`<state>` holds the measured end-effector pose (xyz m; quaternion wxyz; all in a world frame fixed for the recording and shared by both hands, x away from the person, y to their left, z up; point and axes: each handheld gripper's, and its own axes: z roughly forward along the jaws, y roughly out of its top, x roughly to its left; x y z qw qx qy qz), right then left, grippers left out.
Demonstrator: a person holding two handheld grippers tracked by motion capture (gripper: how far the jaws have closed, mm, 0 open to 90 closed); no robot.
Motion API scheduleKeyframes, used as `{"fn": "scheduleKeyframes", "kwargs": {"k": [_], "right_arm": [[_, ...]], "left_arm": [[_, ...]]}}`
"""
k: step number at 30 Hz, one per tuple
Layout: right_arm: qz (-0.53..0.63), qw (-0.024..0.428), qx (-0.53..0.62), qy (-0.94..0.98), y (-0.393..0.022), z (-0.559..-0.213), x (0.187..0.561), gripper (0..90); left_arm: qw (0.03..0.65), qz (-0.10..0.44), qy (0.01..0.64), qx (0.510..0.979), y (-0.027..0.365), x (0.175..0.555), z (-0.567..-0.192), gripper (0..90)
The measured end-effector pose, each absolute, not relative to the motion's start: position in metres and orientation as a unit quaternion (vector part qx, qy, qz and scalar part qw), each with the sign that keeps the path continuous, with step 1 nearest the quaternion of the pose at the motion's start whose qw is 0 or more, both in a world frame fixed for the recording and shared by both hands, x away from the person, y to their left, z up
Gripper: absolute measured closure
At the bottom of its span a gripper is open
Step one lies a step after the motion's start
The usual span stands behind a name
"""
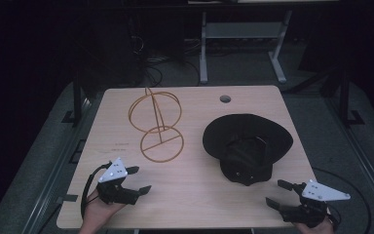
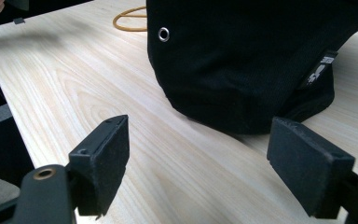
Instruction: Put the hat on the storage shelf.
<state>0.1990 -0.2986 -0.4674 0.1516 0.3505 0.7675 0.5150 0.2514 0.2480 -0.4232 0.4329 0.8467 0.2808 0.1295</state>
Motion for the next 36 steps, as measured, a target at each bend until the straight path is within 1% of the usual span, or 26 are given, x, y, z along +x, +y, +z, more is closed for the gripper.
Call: {"fn": "scheduleKeyframes", "kwargs": {"k": [9,15,23,24,36], "right_arm": [[0.521,0.151,0.354,0.762,-0.299,-0.466,0.200,19.8],[0.529,0.153,0.357,0.754,-0.301,-0.465,0.199,19.6],[0.533,0.152,0.360,0.750,-0.303,-0.464,0.198,19.6],[0.534,0.149,0.363,0.749,-0.303,-0.465,0.198,19.5],[0.533,0.152,0.359,0.751,-0.305,-0.465,0.198,19.4]], "left_arm": [[0.432,0.113,0.265,0.855,0.235,0.249,-0.422,19.7],[0.445,0.104,0.251,0.853,0.223,0.251,-0.414,19.7],[0.457,0.101,0.225,0.854,0.201,0.255,-0.400,19.9],[0.464,0.093,0.222,0.853,0.195,0.258,-0.398,19.9],[0.466,0.083,0.181,0.862,0.158,0.265,-0.387,20.3]]}}
